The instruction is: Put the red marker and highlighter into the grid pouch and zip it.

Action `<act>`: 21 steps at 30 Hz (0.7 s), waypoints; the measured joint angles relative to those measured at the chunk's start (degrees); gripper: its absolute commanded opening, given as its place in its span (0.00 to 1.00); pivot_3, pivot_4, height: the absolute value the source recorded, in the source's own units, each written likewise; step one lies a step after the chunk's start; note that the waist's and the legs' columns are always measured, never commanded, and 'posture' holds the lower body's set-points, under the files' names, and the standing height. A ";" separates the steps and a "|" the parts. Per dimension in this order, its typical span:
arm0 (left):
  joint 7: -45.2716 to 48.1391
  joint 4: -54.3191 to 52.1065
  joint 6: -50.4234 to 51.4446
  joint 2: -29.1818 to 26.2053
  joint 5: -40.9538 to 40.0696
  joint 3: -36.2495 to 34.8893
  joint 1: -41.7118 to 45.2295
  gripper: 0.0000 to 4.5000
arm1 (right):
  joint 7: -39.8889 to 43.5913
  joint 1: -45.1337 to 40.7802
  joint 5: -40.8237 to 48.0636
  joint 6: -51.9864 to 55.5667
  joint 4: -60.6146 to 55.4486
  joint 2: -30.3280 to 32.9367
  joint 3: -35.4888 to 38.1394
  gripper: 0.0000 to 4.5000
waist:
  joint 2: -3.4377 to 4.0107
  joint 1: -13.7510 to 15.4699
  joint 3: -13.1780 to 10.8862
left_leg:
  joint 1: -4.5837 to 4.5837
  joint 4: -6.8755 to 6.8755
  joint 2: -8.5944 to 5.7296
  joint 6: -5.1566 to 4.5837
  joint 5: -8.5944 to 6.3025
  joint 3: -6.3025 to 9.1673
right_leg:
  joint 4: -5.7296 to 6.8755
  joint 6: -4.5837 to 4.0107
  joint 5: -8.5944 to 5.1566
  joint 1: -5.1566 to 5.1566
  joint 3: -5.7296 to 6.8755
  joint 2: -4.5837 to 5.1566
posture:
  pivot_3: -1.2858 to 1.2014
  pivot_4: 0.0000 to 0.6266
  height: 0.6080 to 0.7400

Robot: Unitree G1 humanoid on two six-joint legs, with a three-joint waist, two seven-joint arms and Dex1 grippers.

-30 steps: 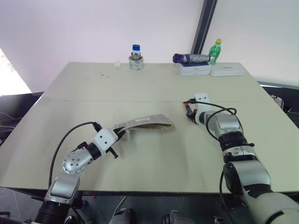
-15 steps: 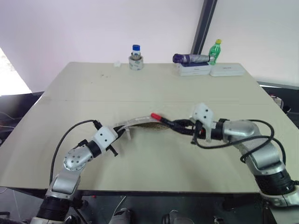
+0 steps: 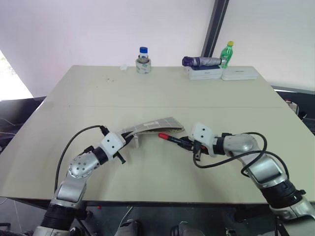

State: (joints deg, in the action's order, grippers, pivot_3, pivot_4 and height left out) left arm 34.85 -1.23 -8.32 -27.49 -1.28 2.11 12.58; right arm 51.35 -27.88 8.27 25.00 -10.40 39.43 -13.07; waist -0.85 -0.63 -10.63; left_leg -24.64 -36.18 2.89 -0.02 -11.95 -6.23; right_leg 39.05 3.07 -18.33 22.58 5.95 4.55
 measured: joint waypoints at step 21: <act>0.02 -0.07 0.09 0.18 0.20 0.71 -0.32 0.00 | -2.08 -7.08 -10.73 -4.51 6.00 -3.43 -5.13 0.07 | 0.00 -0.07 0.00 | 0.01 0.00 0.00 0.01 0.01 -0.01 | 0.02 0.00 0.00 0.01 0.01 -0.01 | 0.52 0.24 0.98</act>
State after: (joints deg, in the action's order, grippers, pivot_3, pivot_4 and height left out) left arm 34.87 -1.30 -8.23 -27.30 -1.09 2.82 12.25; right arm 49.27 -34.96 -2.46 20.49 -4.40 36.00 -18.19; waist -0.85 -0.70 -10.62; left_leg -24.64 -36.18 2.89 -0.01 -11.94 -6.23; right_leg 39.06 3.07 -18.33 22.60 5.96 4.54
